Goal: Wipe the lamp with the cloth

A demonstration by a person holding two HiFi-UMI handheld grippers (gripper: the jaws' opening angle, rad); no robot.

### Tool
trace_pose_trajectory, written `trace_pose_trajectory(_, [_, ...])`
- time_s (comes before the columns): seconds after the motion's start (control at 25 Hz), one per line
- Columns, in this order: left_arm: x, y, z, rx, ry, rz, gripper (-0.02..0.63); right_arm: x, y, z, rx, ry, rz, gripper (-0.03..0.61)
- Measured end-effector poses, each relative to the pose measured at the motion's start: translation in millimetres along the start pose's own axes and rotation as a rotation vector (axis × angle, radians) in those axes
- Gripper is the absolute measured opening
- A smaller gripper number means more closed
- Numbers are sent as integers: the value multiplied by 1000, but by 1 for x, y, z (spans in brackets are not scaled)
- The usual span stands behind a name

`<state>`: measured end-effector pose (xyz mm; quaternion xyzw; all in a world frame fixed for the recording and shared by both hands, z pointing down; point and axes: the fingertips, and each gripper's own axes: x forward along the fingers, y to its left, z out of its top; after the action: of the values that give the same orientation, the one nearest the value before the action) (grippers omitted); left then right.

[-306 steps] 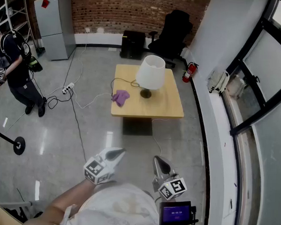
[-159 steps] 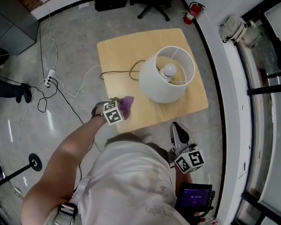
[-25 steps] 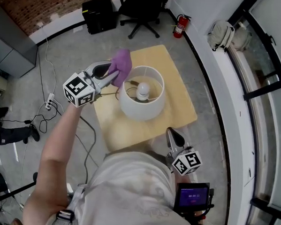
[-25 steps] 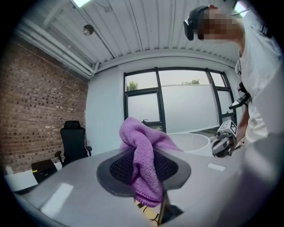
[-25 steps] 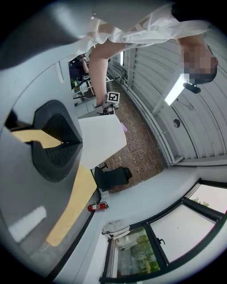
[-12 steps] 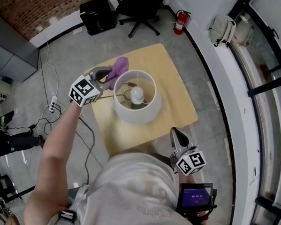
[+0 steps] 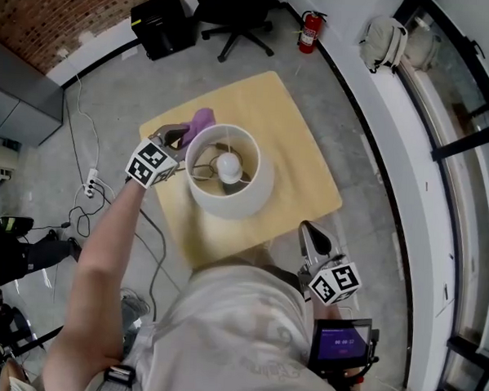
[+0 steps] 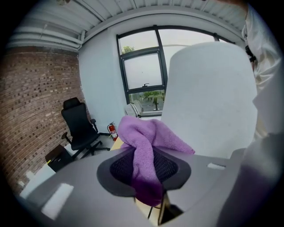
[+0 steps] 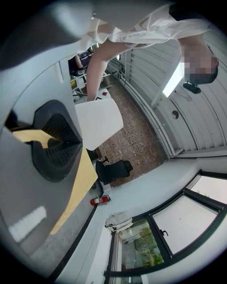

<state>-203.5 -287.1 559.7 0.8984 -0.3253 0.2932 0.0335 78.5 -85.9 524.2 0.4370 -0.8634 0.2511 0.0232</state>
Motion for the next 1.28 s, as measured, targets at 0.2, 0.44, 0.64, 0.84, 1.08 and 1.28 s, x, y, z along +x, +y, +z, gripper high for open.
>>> trace_pose_trajectory(0.2, [24,-4,-2,25,77,53,101,-14,-27,10,3,1,1,14])
trace_pose_trajectory(0.44, [7,10,40,-2,-37,18,101,-1,-27,28,-16,-9,35,14])
trace_pose_trajectory(0.64, [-32,16,93,1,-188,-43,103,26,-5,24,-76,-6,126,14])
trace_pose_trajectory(0.84, [-44,1,139,62,-253,-139,103,37,6,22,-92,-8,169,14])
trace_pose_trajectory(1.08, [-19,-7,125,156,-120,-218,101,42,6,20,-70,-1,165,14])
trace_pose_trajectory(1.28, [6,-15,114,172,-79,-280,101,41,-10,23,-56,0,126,14])
